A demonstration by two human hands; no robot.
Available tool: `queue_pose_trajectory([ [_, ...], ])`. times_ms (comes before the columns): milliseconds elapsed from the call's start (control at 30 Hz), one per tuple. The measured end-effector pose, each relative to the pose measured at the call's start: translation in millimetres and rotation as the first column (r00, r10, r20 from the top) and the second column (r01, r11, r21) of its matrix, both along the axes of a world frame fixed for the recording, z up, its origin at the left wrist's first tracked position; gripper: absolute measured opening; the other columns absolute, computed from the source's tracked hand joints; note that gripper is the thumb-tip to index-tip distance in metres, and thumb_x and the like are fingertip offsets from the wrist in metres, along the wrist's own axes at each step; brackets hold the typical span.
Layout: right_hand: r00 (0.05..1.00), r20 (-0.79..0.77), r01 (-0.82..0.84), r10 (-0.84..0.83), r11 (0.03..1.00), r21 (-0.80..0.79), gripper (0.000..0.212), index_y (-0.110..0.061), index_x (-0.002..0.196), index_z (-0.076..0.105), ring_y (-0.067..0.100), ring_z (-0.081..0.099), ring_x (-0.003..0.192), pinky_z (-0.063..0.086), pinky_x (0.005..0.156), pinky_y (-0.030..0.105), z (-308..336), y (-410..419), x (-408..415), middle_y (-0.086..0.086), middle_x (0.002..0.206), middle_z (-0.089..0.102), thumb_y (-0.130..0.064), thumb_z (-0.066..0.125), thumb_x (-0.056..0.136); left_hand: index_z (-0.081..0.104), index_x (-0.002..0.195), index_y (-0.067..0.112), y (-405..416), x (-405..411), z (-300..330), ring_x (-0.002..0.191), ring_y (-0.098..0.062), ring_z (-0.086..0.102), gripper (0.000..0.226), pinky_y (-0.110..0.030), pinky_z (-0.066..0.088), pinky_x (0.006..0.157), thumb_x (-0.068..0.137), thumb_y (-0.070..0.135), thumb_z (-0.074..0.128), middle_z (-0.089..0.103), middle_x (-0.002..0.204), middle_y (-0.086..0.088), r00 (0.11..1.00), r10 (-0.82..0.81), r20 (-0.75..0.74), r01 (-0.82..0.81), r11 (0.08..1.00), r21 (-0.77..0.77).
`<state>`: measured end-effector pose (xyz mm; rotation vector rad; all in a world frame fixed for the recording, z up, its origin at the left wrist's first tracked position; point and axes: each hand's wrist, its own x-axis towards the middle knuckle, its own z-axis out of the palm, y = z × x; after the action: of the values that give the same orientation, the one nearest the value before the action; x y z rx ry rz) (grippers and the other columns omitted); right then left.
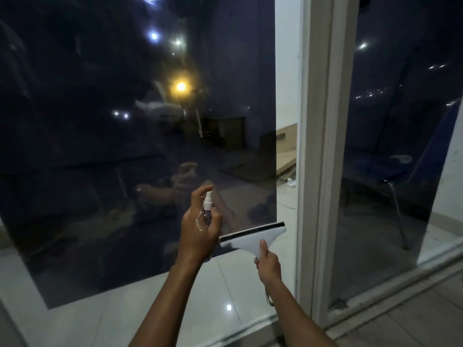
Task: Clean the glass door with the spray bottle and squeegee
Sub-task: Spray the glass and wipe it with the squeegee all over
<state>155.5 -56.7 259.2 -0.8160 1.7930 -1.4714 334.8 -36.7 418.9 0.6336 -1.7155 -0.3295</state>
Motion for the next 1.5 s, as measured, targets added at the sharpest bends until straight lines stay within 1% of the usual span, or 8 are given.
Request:
queue_pose_trajectory([
  [167,0.996,-0.087,0.005,0.006,0.991,0.131,0.066,-0.006,0.099,0.068,0.02,0.058,0.078,0.04,0.075,0.027,-30.7,18.5,-14.5,0.008,0.096,0.069,-0.058,0.028,0.103,0.042,0.132,0.042,9.1,2.7,-29.8,0.065,-0.005,0.061,0.045,-0.011,0.045,0.056,0.1,0.013,0.056,0.059,0.081,0.01,0.999,0.039,0.029,-0.04,0.998,0.042],
  [300,0.997,-0.063,0.052,-0.049,0.998,0.046,0.062,-0.007,0.105,0.067,0.019,0.059,0.081,0.041,0.073,0.028,-18.7,18.4,-12.5,0.008,0.1,0.07,-0.057,0.03,0.104,0.041,0.13,0.046,13.4,9.7,-39.6,0.062,-0.009,0.06,0.051,-0.012,0.045,0.055,0.1,0.008,0.057,0.059,0.077,0.007,0.997,0.075,0.034,-0.078,0.994,0.077],
  [567,1.0,-0.006,-0.021,0.02,0.995,-0.097,0.058,-0.011,0.087,0.061,0.014,0.056,0.064,0.041,0.049,0.017,3.3,4.5,11.7,0.005,0.078,0.061,-0.058,0.033,0.101,0.04,0.132,0.045,12.2,21.5,-49.4,0.062,-0.013,0.06,0.044,-0.016,0.049,0.055,0.098,0.021,0.054,0.058,0.074,0.009,0.993,0.113,0.036,-0.116,0.991,0.071],
  [800,0.977,-0.204,-0.034,0.056,0.993,0.109,0.063,-0.003,0.088,0.066,0.015,0.06,0.07,0.042,0.063,0.026,-51.3,27.0,-1.0,0.014,0.087,0.07,-0.055,0.032,0.104,0.04,0.131,0.046,12.6,35.5,-64.6,0.063,-0.016,0.06,0.047,-0.019,0.049,0.053,0.099,0.016,0.055,0.057,0.078,0.012,0.99,0.143,0.002,-0.142,0.987,0.072],
  [1000,0.951,-0.307,-0.038,0.018,0.998,-0.059,0.063,-0.016,0.072,0.061,0.012,0.061,0.062,0.045,0.056,0.024,-17.0,29.7,15.3,0.005,0.069,0.064,-0.065,0.028,0.094,0.042,0.132,0.041,11.1,53.4,-47.8,0.061,-0.015,0.059,0.045,-0.02,0.05,0.053,0.101,0.012,0.055,0.056,0.073,0.009,0.982,0.189,-0.026,-0.188,0.981,0.038],
  [1167,0.858,-0.5,-0.199,0.118,0.974,-0.112,0.066,-0.019,0.07,0.059,0.01,0.061,0.059,0.043,0.049,0.017,26.5,27.4,26.6,-0.001,0.064,0.062,-0.074,0.028,0.087,0.046,0.133,0.03,11.9,82.7,-16.4,0.062,-0.006,0.06,0.037,-0.01,0.043,0.052,0.099,0.019,0.052,0.057,0.077,0.013,0.96,0.253,-0.118,-0.261,0.964,-0.05],
  [1400,0.678,-0.703,-0.434,0.216,0.889,-0.145,0.074,-0.009,0.066,0.057,0.016,0.058,0.058,0.045,0.054,0.032,76.0,19.1,74.9,0.001,0.06,0.057,-0.073,0.031,0.091,0.043,0.129,0.029,11.3,137.1,11.4,0.076,-0.004,0.064,0.034,-0.016,0.052,0.06,0.097,0.021,0.052,0.056,0.089,0.025,0.894,0.42,-0.155,-0.434,0.898,-0.072],
  [1500,0.619,-0.748,-0.483,0.238,0.867,-0.124,0.067,-0.022,0.06,0.051,0.01,0.056,0.056,0.041,0.052,0.022,92.4,18.4,95.7,-0.008,0.057,0.054,-0.078,0.027,0.088,0.04,0.126,0.031,10.6,144.8,21.8,0.07,-0.006,0.063,0.032,-0.03,0.057,0.059,0.097,0.023,0.051,0.057,0.086,0.016,0.895,0.425,-0.136,-0.437,0.896,-0.073],
])
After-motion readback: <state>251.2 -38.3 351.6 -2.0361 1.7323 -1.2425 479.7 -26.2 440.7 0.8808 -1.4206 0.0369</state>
